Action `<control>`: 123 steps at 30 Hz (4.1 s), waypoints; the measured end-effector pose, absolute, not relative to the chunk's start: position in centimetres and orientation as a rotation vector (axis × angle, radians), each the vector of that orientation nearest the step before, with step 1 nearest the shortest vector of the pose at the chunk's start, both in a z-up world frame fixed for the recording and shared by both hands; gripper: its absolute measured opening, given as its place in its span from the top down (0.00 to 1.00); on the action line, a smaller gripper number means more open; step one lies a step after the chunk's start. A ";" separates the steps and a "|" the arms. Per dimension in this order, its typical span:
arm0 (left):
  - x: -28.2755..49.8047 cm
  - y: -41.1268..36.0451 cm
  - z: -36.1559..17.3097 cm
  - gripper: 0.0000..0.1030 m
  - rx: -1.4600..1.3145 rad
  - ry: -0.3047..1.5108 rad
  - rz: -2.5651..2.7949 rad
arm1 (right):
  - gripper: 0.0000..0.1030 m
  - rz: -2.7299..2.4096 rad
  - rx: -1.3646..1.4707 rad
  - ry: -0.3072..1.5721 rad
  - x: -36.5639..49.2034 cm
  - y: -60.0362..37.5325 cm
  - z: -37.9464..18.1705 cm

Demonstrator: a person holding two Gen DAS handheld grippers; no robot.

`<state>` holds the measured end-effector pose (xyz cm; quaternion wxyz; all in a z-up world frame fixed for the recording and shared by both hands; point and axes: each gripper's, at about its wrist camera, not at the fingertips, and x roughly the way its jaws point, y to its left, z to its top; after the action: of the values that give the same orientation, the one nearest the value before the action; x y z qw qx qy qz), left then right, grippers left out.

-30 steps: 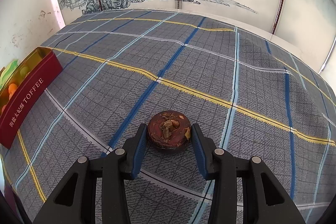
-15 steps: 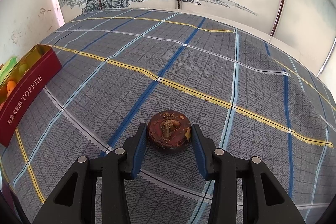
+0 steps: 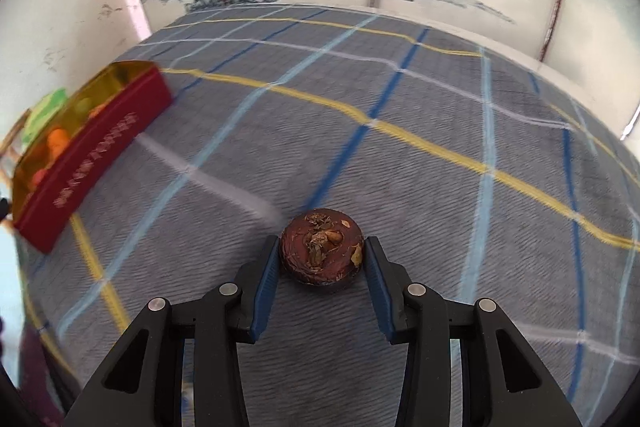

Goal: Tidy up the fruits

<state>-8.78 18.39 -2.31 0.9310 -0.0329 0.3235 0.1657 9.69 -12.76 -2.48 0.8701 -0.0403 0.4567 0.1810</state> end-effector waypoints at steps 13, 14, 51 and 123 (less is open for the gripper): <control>-10.1 19.3 -2.2 0.12 -0.102 0.628 0.358 | 0.58 0.647 -0.123 0.861 5.4 -2.6 2.8; -10.1 19.3 -2.1 0.12 -0.100 0.633 0.363 | 0.58 0.673 -0.123 0.853 5.2 -1.7 3.3; -10.5 21.6 -3.0 0.12 -0.143 0.736 0.336 | 0.58 0.912 -0.227 0.935 5.5 13.7 2.1; -11.4 26.6 -4.6 0.12 -0.199 0.799 0.420 | 0.45 0.979 -0.228 0.852 4.2 19.7 3.1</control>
<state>-11.43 26.63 -4.63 0.8951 -0.0959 0.3854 0.2025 4.18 19.68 3.07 0.7908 -0.1057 0.3957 0.4549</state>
